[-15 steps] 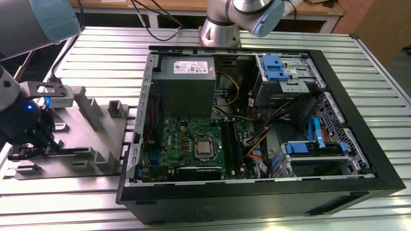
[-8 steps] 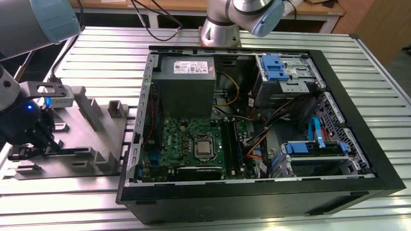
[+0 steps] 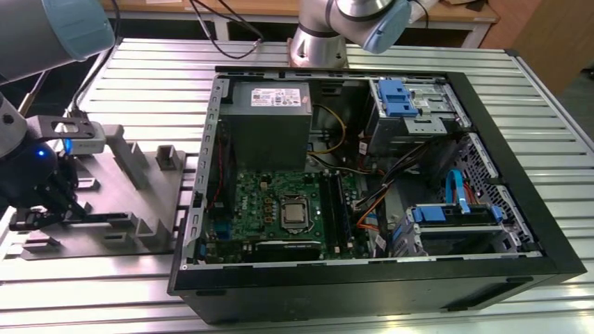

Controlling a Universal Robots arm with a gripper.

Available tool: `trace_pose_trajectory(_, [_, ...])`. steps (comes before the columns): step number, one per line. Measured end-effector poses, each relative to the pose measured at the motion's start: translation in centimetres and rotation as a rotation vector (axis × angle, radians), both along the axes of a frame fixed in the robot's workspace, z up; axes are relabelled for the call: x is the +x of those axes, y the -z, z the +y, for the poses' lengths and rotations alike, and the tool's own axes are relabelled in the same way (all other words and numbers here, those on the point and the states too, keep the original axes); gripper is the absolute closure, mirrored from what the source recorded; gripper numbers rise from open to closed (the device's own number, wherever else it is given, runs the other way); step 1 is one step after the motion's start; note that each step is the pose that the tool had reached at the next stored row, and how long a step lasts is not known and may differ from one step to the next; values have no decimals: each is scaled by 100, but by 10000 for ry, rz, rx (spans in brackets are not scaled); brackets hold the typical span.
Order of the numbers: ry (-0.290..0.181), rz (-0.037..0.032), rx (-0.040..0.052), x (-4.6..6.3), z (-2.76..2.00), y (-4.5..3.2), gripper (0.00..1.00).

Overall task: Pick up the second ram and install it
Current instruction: 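Pick up the second ram and move it above second insertion slot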

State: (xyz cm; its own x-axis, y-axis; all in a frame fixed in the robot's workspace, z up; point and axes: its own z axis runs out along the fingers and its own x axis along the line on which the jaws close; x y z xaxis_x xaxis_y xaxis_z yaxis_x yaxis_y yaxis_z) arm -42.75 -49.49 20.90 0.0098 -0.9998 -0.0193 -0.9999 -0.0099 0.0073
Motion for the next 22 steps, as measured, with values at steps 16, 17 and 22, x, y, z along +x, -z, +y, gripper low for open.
trace_pose_trajectory(16, [0, -38, 15, 0, 2, -561, 89])
trace_pose_trajectory(17, [-1, -44, 14, 1, 2, -598, 89])
trace_pose_trajectory(22, [13, -90, 14, 0, 5, -913, 89])
